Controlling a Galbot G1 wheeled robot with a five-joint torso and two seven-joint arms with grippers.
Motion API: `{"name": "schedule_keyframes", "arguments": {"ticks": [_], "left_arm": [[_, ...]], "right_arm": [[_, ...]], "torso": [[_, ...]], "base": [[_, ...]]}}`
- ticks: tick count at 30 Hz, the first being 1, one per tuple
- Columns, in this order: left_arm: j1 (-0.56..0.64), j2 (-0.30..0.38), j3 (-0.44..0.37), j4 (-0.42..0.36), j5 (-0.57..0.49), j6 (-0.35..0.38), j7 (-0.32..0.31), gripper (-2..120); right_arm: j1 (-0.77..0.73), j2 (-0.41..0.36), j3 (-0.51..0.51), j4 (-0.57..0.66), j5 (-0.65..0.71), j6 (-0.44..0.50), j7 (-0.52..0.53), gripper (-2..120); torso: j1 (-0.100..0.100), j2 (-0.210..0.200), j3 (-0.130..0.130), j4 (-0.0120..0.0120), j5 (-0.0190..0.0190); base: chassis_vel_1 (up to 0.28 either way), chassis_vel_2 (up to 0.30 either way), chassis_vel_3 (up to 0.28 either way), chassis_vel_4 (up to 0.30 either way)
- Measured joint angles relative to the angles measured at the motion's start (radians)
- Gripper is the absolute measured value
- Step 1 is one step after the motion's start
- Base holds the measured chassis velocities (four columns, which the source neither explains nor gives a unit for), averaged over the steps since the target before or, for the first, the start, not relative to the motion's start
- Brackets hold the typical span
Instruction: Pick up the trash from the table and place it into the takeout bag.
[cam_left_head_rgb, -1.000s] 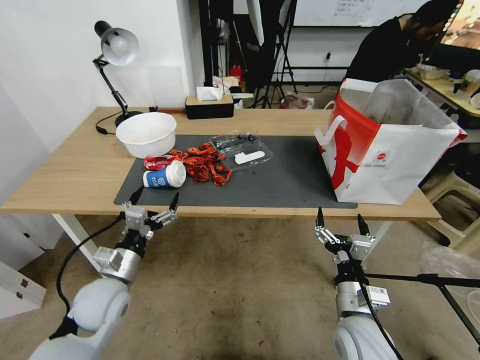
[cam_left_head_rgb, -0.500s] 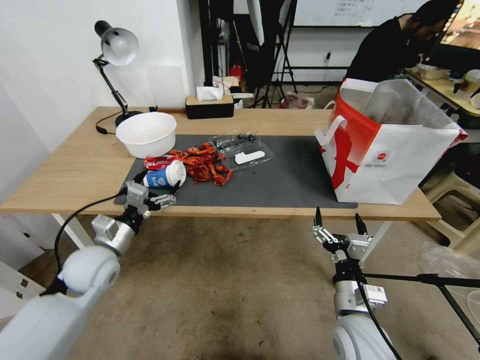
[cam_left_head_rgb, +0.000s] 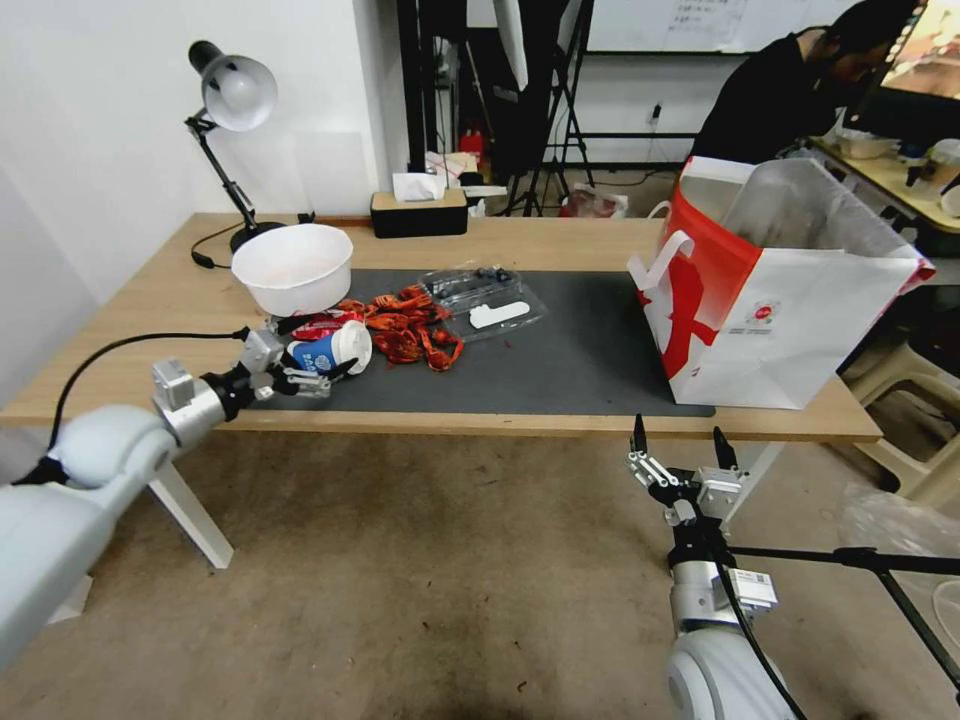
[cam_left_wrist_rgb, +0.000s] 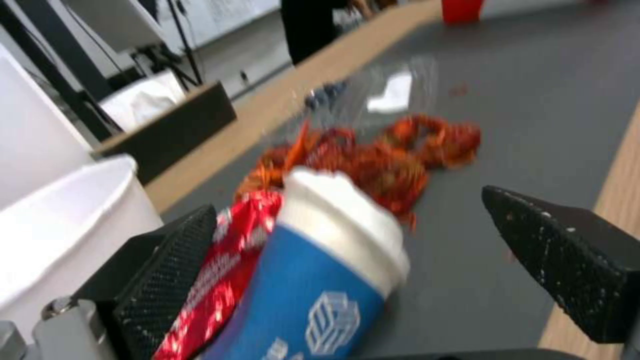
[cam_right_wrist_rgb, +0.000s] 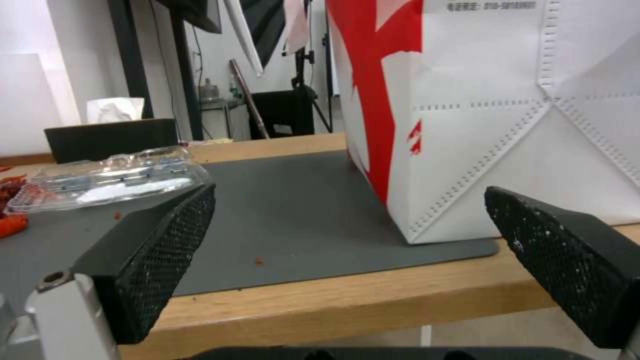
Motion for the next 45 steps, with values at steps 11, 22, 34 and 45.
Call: {"name": "schedule_keyframes", "arguments": {"ticks": [11,22,34,45], "left_arm": [[-0.100,0.006,0.061,0.076,0.114,0.042,0.042,99],[-0.136,0.008,0.084,0.121,0.205,0.044,0.059,95],[-0.186,-0.005,0.145,0.123,0.216,0.042,0.051,93],[-0.264,-0.018,0.229,0.162,0.222,0.037,0.051,73]], "right_arm": [[0.009,0.006,-0.013,-0.010,-0.010,-0.001,0.001,100],[0.025,0.007,-0.023,-0.021,-0.013,-0.004,0.002,100],[0.027,0.007,-0.025,-0.025,-0.013,-0.005,0.003,100],[0.026,0.007,-0.018,-0.026,-0.014,-0.005,0.004,100]], "torso": [[0.000,0.000,0.000,-0.0002,0.0002],[0.000,0.000,0.000,-0.0001,0.0002],[0.000,0.000,0.000,-0.0002,0.0002],[0.000,0.000,0.000,-0.0001,0.0003]], "base": [[0.000,0.000,0.000,0.000],[0.000,0.000,0.000,0.000],[0.000,0.000,0.000,0.000],[0.000,0.000,0.000,0.000]]}}
